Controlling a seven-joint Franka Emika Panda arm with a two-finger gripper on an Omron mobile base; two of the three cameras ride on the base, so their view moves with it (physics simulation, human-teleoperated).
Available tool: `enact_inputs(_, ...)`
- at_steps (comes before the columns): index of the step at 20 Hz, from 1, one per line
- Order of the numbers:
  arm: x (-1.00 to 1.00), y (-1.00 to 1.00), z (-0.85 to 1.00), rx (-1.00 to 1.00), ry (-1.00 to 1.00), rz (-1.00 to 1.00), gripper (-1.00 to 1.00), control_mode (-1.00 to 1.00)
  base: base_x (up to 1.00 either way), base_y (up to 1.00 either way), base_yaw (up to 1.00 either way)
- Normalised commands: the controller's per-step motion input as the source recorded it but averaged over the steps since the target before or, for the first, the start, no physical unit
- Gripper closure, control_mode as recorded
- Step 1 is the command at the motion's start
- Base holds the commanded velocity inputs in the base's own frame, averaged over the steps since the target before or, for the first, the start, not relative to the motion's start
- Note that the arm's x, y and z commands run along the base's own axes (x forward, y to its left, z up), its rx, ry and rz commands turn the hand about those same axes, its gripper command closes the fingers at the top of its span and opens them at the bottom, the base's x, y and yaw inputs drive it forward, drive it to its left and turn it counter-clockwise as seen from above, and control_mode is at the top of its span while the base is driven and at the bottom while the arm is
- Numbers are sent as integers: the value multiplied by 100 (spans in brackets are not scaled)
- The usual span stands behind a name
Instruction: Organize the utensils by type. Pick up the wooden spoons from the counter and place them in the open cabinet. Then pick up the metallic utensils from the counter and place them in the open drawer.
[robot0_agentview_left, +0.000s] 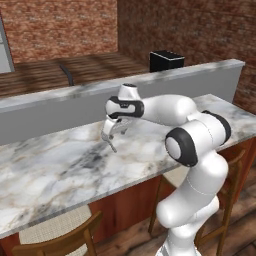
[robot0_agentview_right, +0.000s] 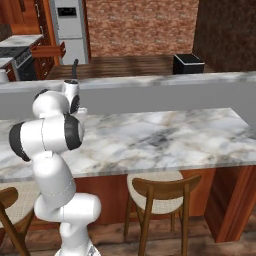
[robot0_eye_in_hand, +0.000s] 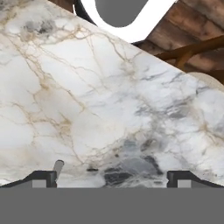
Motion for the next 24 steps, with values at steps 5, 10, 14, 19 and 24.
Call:
enact_inputs(5,24,-5,-24,0,-4,-13,-100,-100,0,0,0)
enact_inputs(10,17,0,-16,0,-4,-14,-100,-100,0,0,0)
enact_inputs(14,15,0,-24,-3,-3,-14,-100,-100,0,0,0)
enact_inputs(19,17,0,-21,-6,-2,-14,-100,-100,0,0,0)
enact_inputs(24,15,0,-21,-6,-1,-13,-100,-100,0,0,0)
